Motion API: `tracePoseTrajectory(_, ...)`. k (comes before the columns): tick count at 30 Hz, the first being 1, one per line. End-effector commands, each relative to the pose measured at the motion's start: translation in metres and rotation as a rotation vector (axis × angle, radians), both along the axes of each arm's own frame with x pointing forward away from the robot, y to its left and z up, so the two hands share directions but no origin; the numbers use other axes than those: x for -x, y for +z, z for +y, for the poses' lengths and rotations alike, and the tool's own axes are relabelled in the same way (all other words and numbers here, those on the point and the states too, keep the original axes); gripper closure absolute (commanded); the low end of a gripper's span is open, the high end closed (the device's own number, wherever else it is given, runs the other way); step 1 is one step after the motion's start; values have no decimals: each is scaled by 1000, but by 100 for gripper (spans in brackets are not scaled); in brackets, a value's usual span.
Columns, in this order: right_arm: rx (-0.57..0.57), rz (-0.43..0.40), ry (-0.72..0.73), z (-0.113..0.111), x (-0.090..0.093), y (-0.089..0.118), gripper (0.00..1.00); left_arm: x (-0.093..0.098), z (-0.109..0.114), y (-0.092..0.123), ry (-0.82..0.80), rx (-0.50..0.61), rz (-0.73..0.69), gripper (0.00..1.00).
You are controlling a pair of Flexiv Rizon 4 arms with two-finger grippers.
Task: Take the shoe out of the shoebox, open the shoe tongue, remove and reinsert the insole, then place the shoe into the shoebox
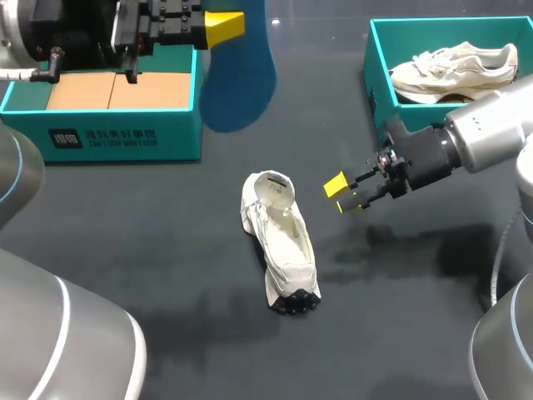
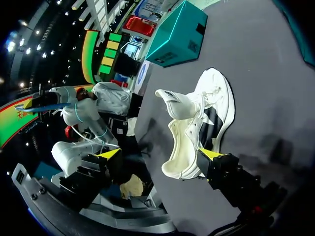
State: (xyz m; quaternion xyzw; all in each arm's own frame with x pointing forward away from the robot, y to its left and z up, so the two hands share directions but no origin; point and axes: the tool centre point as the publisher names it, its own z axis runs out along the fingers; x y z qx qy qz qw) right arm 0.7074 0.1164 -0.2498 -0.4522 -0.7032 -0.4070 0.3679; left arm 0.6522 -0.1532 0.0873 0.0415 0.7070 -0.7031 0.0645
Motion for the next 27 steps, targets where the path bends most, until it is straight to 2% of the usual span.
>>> tracePoseTrajectory(1,-28,9,-3,-9,-3,11,0,-11,-4,-18,-17,-41,-525,100)
tracePoseTrajectory(6,-54,24,0,-13,-6,30,0,-18,-4,-32,-49,-87,-731,100)
tracePoseTrajectory(8,-48,62,-8,-15,-7,37,0,-20,-3,-33,-54,-92,-741,100)
tracePoseTrajectory(19,-48,62,-8,-15,-7,37,0,-20,-3,-33,-54,-92,-741,100)
tracePoseTrajectory(22,-45,74,10,-11,-12,41,0,-13,-7,-41,-60,-100,-925,100)
tracePoseTrajectory(24,-57,90,14,-12,-16,51,0,-14,-7,-51,-44,-122,-1048,100)
tracePoseTrajectory(26,-78,100,11,-15,-16,61,0,-18,-7,-61,-39,-125,-1067,100)
tracePoseTrajectory(27,-79,98,2,-17,-16,66,0,-18,-7,-65,-23,-137,-1134,100)
